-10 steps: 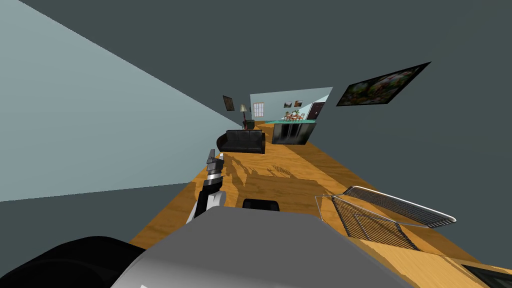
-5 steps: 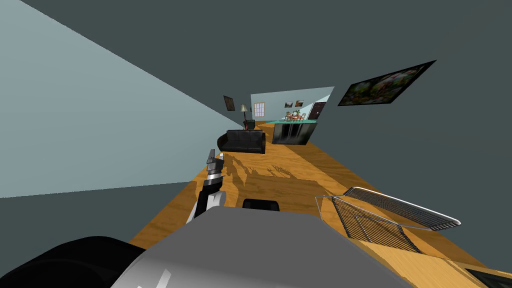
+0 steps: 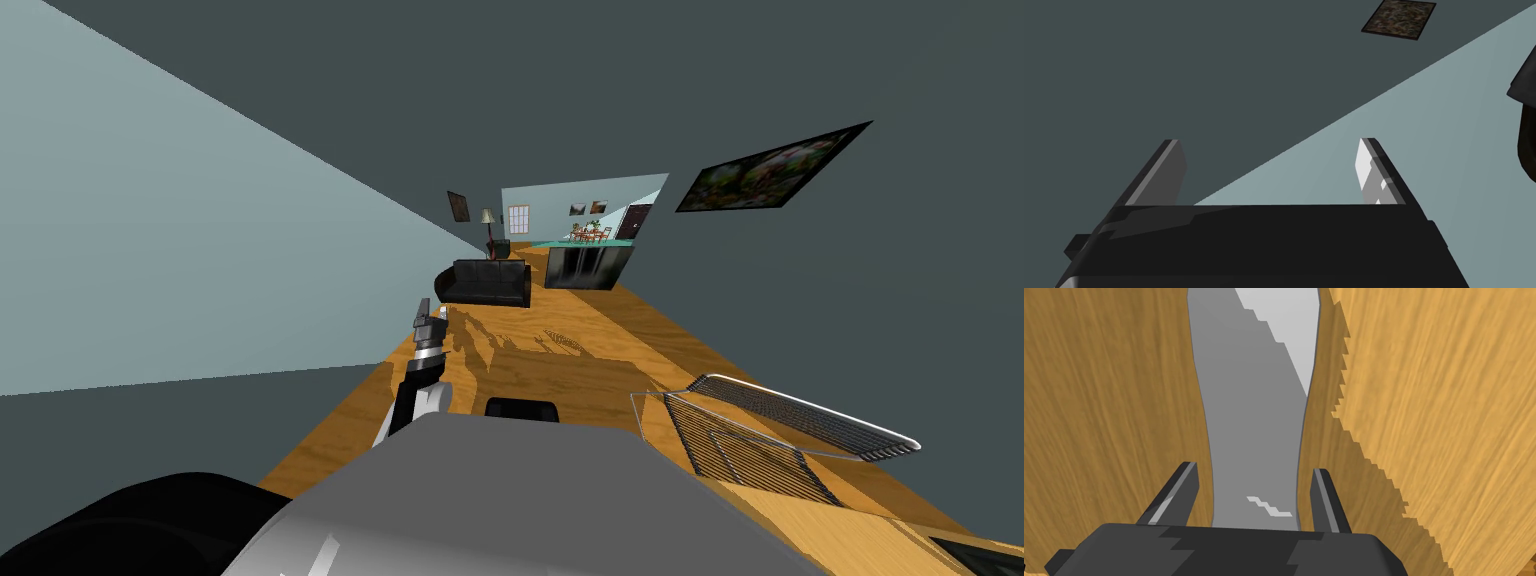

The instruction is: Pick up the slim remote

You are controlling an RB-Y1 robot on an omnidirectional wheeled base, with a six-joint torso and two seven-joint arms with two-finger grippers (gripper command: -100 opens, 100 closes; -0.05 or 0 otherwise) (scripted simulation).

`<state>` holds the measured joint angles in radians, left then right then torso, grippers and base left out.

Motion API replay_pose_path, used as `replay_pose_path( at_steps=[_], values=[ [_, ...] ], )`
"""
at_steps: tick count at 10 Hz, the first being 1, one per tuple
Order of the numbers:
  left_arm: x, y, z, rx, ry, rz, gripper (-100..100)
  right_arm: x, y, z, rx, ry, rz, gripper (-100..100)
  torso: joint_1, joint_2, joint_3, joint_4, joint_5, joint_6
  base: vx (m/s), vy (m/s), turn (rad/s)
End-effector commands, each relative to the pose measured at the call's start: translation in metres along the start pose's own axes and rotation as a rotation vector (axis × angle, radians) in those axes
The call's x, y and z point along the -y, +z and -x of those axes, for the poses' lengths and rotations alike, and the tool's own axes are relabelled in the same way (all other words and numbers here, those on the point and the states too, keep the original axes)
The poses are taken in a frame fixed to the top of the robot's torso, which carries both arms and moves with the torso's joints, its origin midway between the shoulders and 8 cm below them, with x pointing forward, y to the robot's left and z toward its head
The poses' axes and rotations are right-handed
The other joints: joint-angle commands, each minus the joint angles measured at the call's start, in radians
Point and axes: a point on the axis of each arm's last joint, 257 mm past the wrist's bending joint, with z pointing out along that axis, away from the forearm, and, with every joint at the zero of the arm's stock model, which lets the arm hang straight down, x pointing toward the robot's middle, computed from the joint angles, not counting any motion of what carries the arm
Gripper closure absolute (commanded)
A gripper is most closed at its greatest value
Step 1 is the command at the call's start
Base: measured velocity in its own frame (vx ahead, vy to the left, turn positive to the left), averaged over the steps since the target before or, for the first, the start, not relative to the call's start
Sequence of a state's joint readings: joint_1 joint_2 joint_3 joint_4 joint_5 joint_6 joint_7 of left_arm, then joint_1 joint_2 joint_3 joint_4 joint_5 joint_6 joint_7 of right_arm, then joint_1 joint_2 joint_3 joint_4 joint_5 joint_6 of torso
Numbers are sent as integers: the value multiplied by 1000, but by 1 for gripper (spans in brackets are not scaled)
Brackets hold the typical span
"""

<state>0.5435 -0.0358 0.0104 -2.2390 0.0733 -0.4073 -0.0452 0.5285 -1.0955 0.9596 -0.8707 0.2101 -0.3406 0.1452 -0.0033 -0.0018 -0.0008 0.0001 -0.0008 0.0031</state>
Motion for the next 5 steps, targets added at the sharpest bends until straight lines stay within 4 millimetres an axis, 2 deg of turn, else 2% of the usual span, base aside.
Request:
replay_pose_path(
  at_steps=[1, 4, 5],
  values=[
    [0, 0, 0, 0, 0, 0, 0, 9, -10, 1, -2, -5, -3, 100, 0, 0, 0, 0, 0, 0, 9, 27, -46],
    [0, 0, 0, 0, 0, 0, 0, 13, -15, 2, -3, -8, -3, 100, 3, -1, 0, 0, 1, 0, 6, 28, -32],
    [0, 0, 0, 0, 0, 0, 0, 13, -15, 2, -3, -8, -2, 0, 2, 0, 0, 0, 1, 0, 0, 0, 0]
  ],
)
